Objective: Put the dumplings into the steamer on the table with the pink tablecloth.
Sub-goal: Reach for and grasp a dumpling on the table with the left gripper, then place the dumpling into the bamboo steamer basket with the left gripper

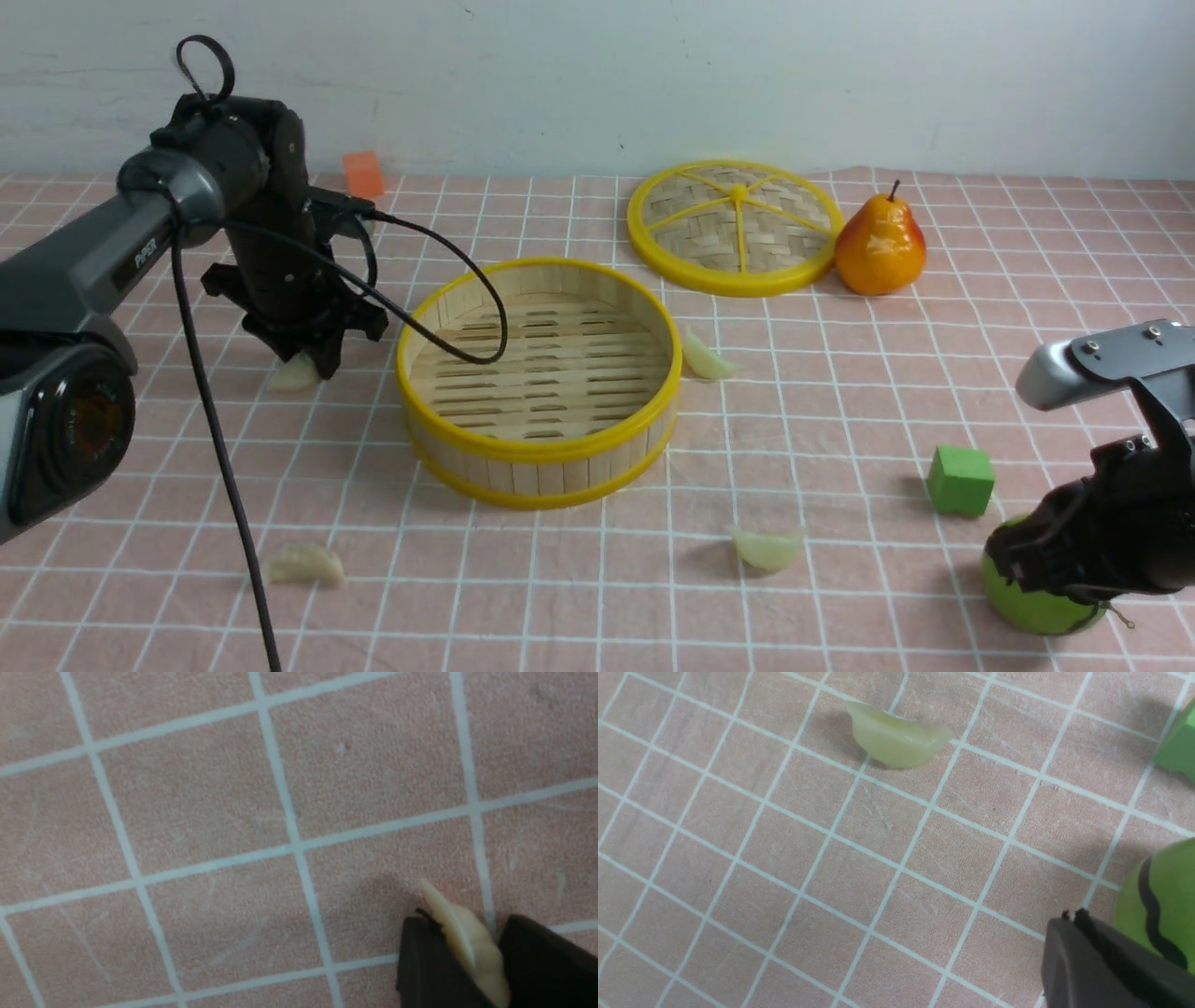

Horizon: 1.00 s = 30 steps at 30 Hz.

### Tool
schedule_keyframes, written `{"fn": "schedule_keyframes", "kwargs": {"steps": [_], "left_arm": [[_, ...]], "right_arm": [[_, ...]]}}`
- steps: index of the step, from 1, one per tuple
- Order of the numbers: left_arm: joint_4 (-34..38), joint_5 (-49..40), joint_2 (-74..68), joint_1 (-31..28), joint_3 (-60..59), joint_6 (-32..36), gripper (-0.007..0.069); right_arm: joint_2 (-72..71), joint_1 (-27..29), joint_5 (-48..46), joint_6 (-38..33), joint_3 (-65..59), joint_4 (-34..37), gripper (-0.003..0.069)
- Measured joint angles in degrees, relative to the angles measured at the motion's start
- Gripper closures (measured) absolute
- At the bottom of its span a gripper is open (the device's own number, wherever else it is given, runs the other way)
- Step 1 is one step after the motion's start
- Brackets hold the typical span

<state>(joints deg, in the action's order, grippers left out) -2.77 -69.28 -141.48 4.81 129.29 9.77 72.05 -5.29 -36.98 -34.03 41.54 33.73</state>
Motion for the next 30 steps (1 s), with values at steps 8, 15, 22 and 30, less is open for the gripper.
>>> {"fn": "schedule_keyframes", "kwargs": {"steps": [8, 15, 22, 30], "left_arm": [[5.07, -1.4, 5.46, 0.07, 0.0, -5.6, 0.0449], [14.52, -1.45, 15.08, 6.38, 1.0, -8.75, 0.0449], [9.11, 2.62, 6.01, 12.12, 0.82, -16.79, 0.045], [7.47, 3.11, 4.96, 12.0, 0.38, -19.74, 0.0237]], "right_arm": [[0.0, 0.0, 0.0, 0.0, 0.0, 0.44, 0.0659], [0.0, 0.0, 0.24, 0.0, 0.0, 1.56, 0.0659], [0.0, 0.0, -0.61, -1.61, 0.0, 1.68, 0.0659], [4.31, 0.0, -5.43, -0.88, 5.48, 2.01, 0.0599]]}}
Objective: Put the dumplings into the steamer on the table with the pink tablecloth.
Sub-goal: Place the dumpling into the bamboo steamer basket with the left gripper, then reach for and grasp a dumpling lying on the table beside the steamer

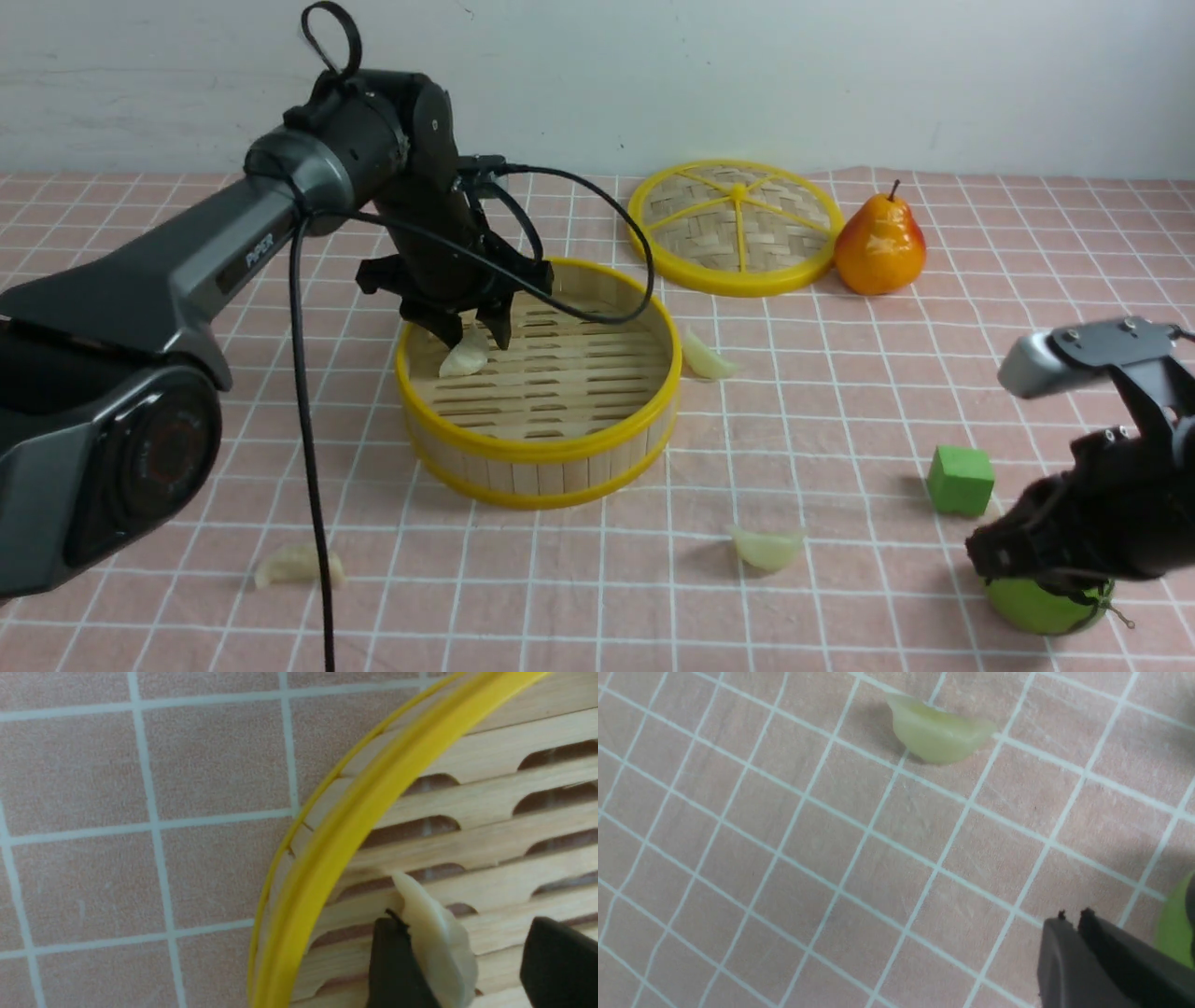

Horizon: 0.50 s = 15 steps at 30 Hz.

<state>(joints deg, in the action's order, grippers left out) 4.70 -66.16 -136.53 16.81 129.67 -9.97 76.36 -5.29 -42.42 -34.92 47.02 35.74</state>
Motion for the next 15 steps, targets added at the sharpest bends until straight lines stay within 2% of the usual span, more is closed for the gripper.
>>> {"fn": "schedule_keyframes", "kwargs": {"steps": [5, 6, 7, 9, 12, 15], "left_arm": [[-0.68, -1.83, 8.14, 0.0, 0.0, -0.13, 0.0243], [-0.68, -2.83, 13.11, 0.0, 0.0, 0.08, 0.0273], [-0.68, -2.97, 13.11, 0.0, 0.0, 0.13, 0.0273], [-0.11, -4.57, 19.72, 0.0, 0.19, 1.23, 0.0324], [0.79, -5.24, 24.83, 0.0, 0.17, 2.71, 0.0375], [0.91, -5.24, 27.53, 0.0, -1.36, 3.0, 0.0393]], "right_arm": [[9.27, -1.98, -0.18, 0.0, 12.36, -0.56, 0.045], [13.92, -3.95, 0.11, 0.0, 17.47, -1.76, 0.0386], [14.45, -4.5, 0.25, 0.0, 18.76, -2.09, 0.037], [21.23, -7.65, 1.38, 0.0, 26.35, -5.09, 0.0297], [29.94, -10.13, 2.97, 0.06, 35.34, -9.11, 0.0261], [36.0, -10.91, 3.86, 0.11, 41.48, -10.93, 0.0256]]}}
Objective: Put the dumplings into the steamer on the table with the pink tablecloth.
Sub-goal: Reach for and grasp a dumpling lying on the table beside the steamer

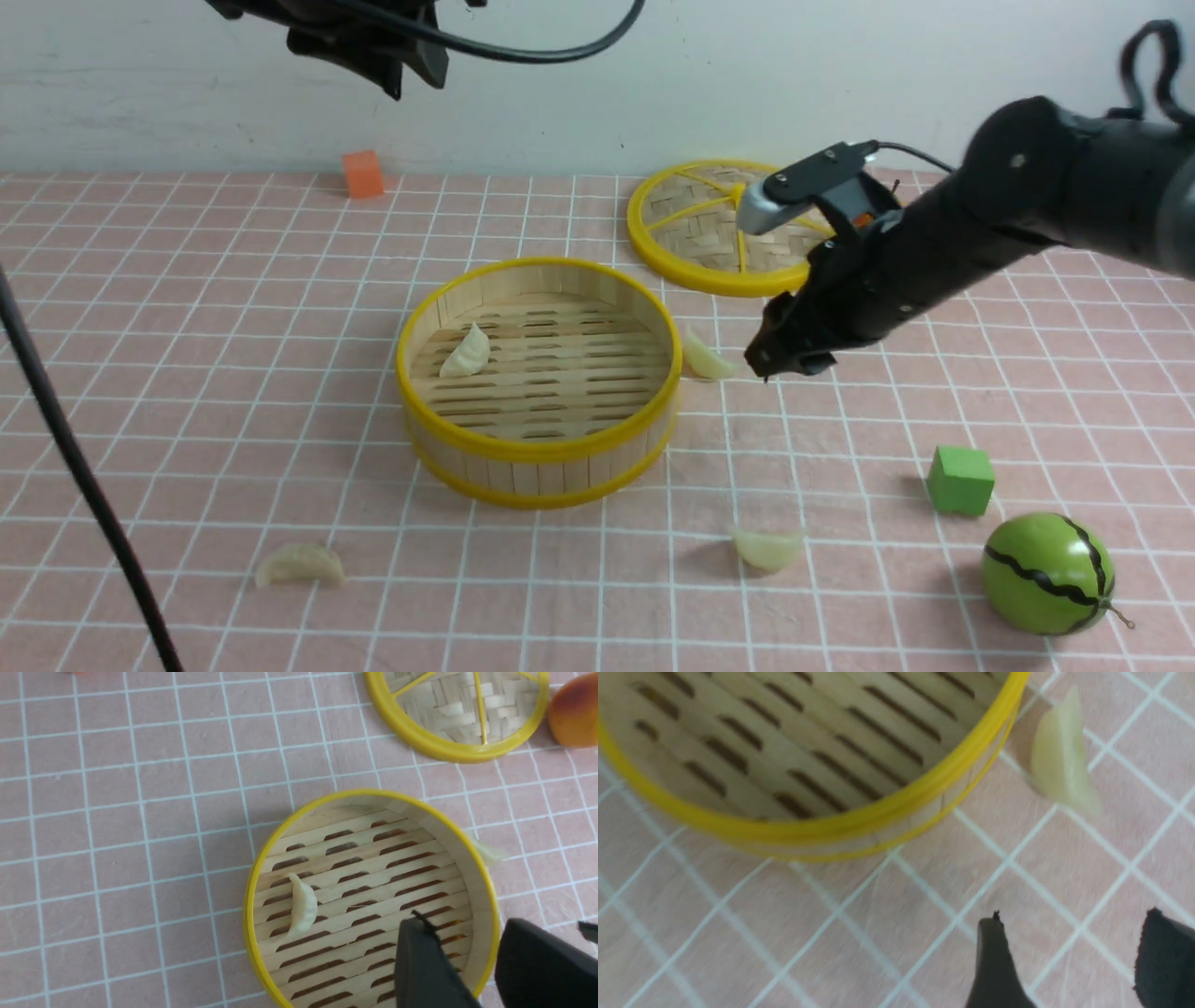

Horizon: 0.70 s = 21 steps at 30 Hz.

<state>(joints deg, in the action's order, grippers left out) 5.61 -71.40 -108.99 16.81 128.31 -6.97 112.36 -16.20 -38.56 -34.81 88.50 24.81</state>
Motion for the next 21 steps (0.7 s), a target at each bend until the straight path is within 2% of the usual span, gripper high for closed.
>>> {"fn": "schedule_keyframes", "kwargs": {"steps": [3, 10, 13, 16, 21], "left_arm": [[0.58, 0.0, 4.19, 0.0, -5.8, 0.44, 0.0398], [0.72, 0.0, 12.37, 0.0, -20.64, 1.55, 0.0398], [0.53, 0.0, 16.01, 0.0, -27.27, 1.55, 0.0398], [-0.16, 0.73, 20.37, 0.0, -33.15, 1.47, 0.0398], [-3.61, 3.38, 29.97, 0.0, -44.26, 0.77, 0.0398]], "right_arm": [[8.71, -0.22, 0.49, 0.0, 8.91, -1.22, 0.0255], [20.12, -0.22, 0.51, -1.06, 19.08, -1.47, 0.0256], [22.44, -0.26, 0.77, -2.09, 21.0, -1.32, 0.0288], [22.96, -0.28, 1.2, -2.09, 21.63, -1.15, 0.0379], [22.35, -0.28, 0.77, -2.09, 21.61, -1.42, 0.0386]]}}
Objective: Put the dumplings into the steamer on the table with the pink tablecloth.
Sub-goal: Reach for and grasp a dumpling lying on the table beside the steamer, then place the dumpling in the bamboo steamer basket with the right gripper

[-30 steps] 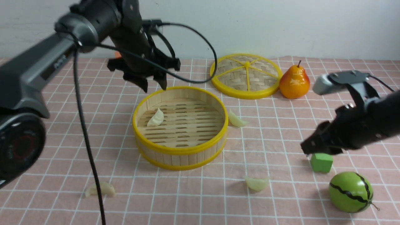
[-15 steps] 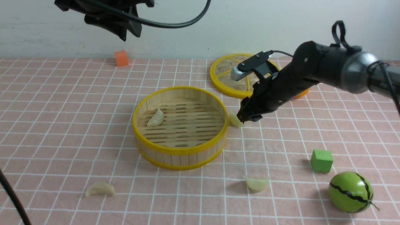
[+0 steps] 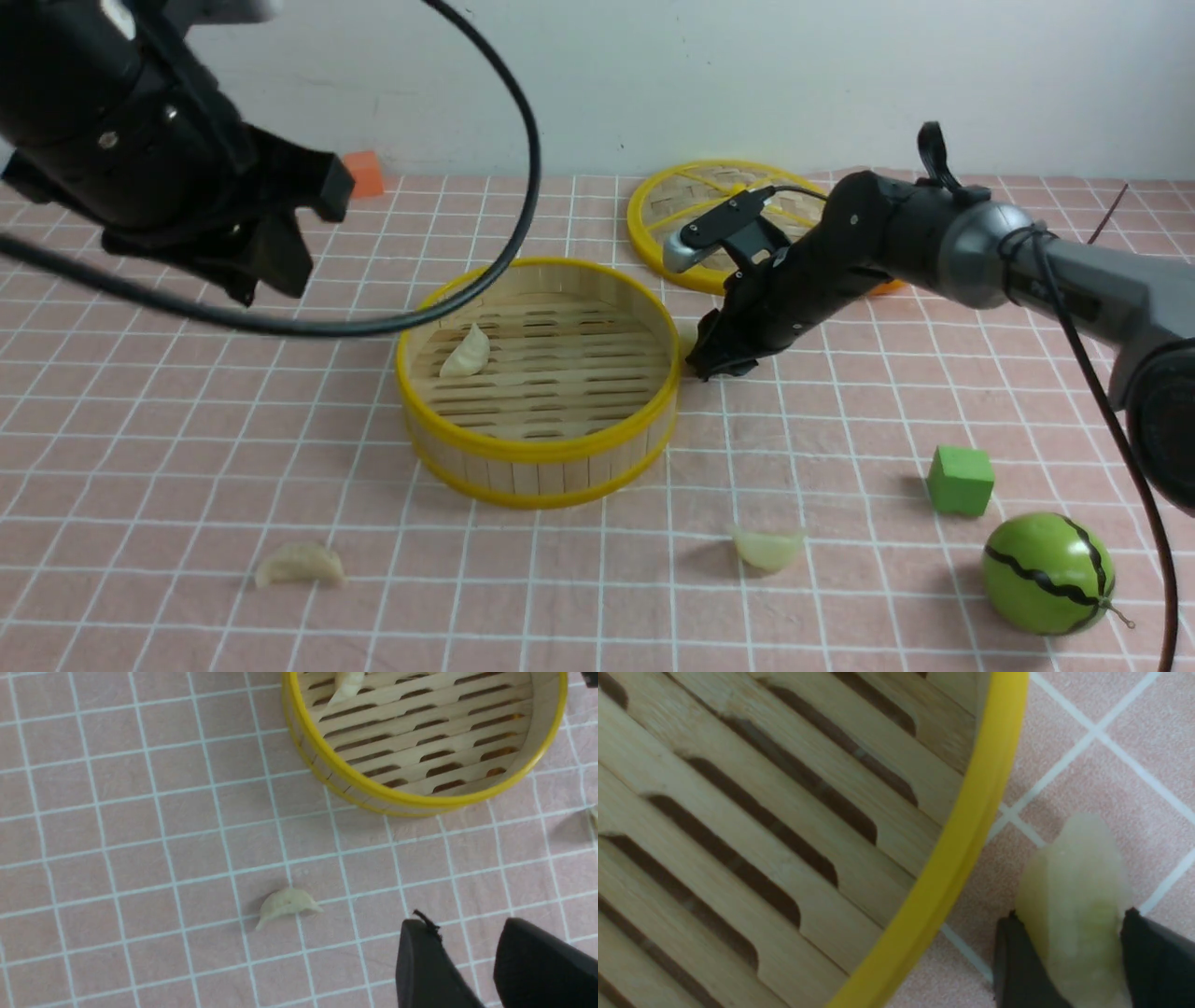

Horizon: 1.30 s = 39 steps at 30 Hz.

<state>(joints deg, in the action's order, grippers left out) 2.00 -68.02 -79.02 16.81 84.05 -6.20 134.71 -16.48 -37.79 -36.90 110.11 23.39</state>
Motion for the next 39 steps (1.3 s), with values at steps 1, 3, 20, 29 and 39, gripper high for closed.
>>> {"fn": "schedule_keyframes", "kwargs": {"steps": [1, 3, 20, 29, 39], "left_arm": [[-0.72, 0.15, 1.65, 0.0, -1.76, -0.48, 0.0398], [-2.33, 0.6, 5.3, 0.0, -5.99, -1.62, 0.0398], [-8.22, 30.5, 2.6, 0.0, -33.87, -4.38, 0.0372], [-8.28, 35.1, -3.28, 0.0, -33.87, -3.92, 0.037], [-9.34, 37.3, -6.73, 0.0, -33.87, 19.84, 0.0269]], "right_arm": [[-0.46, 0.06, -0.45, 0.0, -0.05, -0.12, 0.0386], [-2.31, 0.31, -1.94, -0.04, -0.08, -0.34, 0.0386], [-5.09, -8.86, -0.92, -0.16, 0.41, 12.68, 0.0386], [-1.41, -9.3, 3.21, -0.16, 0.14, 12.03, 0.0274], [-10.97, -8.73, -7.68, 5.87, -0.03, 6.44, 0.0077]]}}
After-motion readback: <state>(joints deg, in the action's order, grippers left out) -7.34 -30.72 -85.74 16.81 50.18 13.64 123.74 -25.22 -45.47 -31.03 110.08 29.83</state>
